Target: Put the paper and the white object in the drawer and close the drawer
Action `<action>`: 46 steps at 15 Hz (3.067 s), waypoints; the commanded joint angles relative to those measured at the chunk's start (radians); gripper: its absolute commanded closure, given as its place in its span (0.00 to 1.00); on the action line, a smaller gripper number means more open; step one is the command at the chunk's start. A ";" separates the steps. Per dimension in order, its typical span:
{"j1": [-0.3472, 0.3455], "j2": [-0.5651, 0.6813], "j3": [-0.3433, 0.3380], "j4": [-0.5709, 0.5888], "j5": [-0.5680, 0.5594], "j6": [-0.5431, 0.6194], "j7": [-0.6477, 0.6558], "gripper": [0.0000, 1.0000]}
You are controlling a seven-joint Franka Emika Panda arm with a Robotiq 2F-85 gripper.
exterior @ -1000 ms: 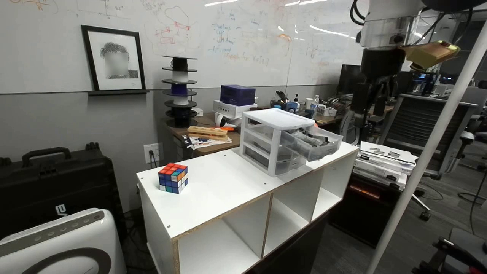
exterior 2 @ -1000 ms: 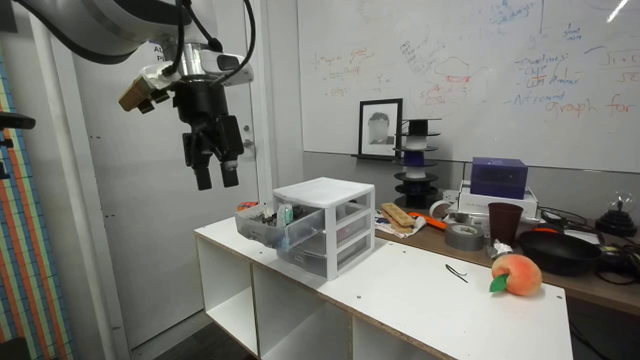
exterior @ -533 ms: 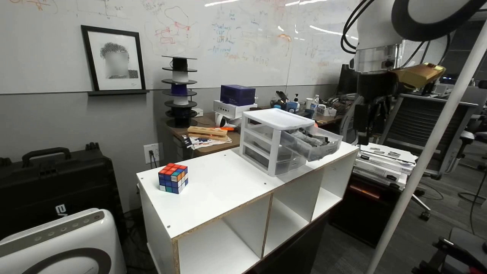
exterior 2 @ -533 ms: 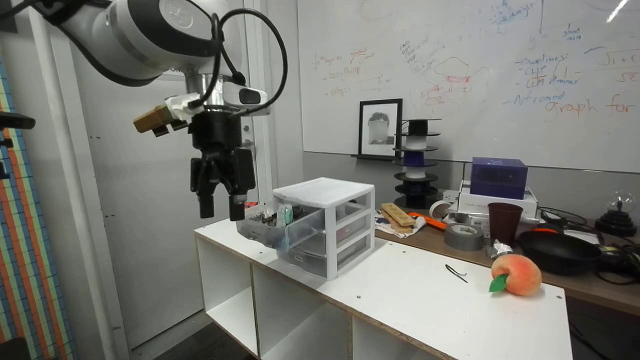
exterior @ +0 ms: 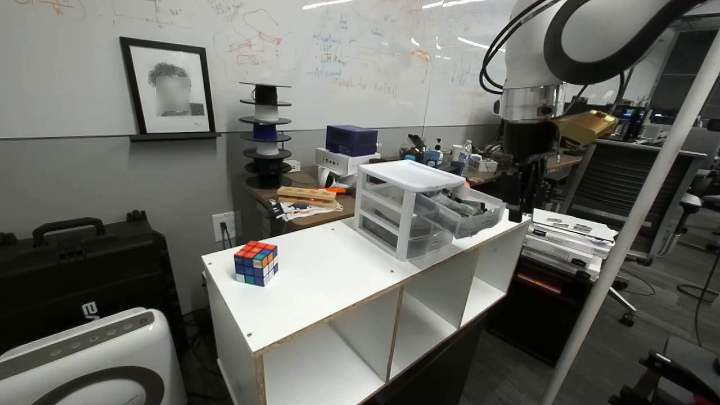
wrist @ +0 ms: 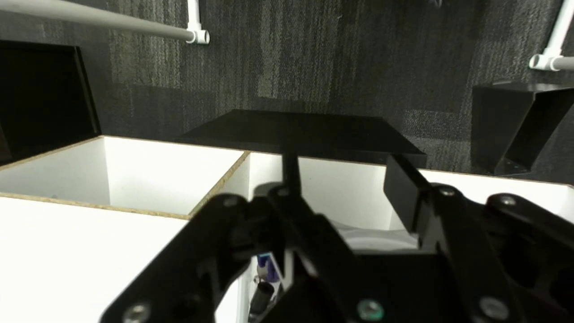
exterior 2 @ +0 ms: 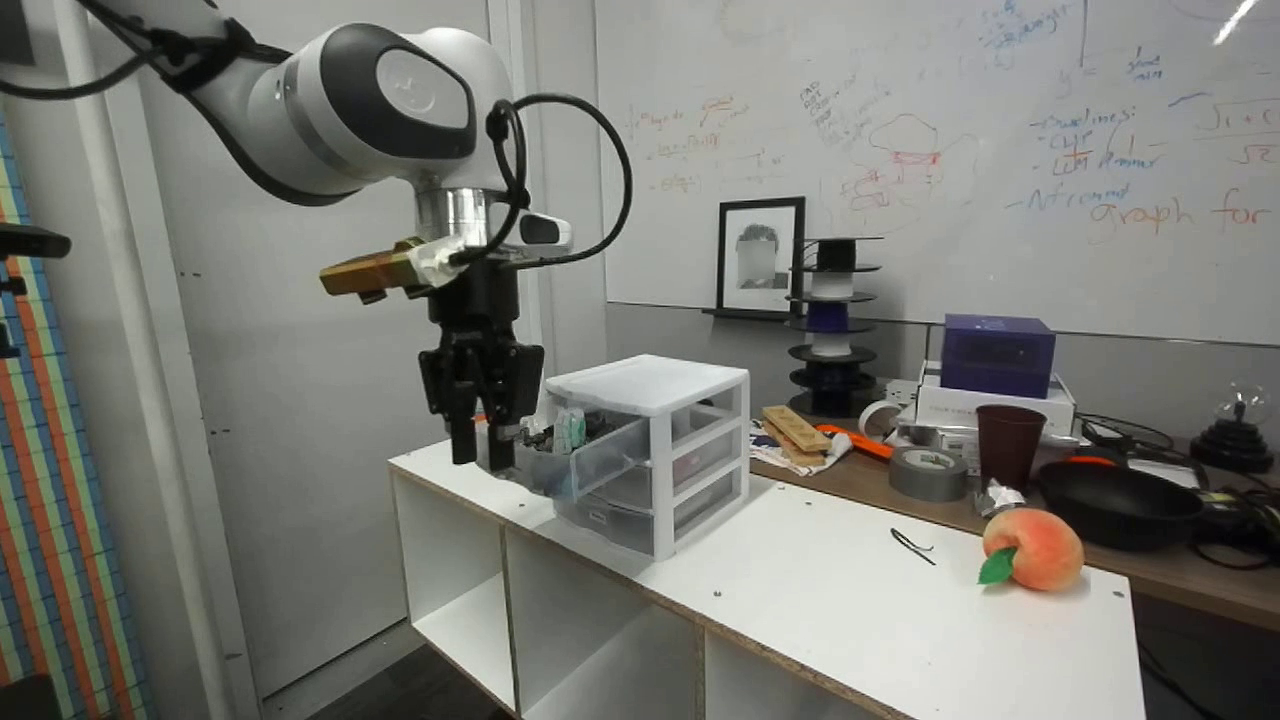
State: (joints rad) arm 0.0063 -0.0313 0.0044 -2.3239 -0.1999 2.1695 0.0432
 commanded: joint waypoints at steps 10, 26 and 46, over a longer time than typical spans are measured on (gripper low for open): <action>-0.002 0.071 0.000 0.022 0.040 0.200 -0.152 1.00; -0.030 0.181 -0.035 0.087 0.000 0.595 -0.161 1.00; -0.159 -0.278 -0.195 0.074 -0.028 -0.172 -0.324 0.97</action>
State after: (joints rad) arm -0.1548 -0.3115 -0.1912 -2.2512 -0.2277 1.9982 -0.2821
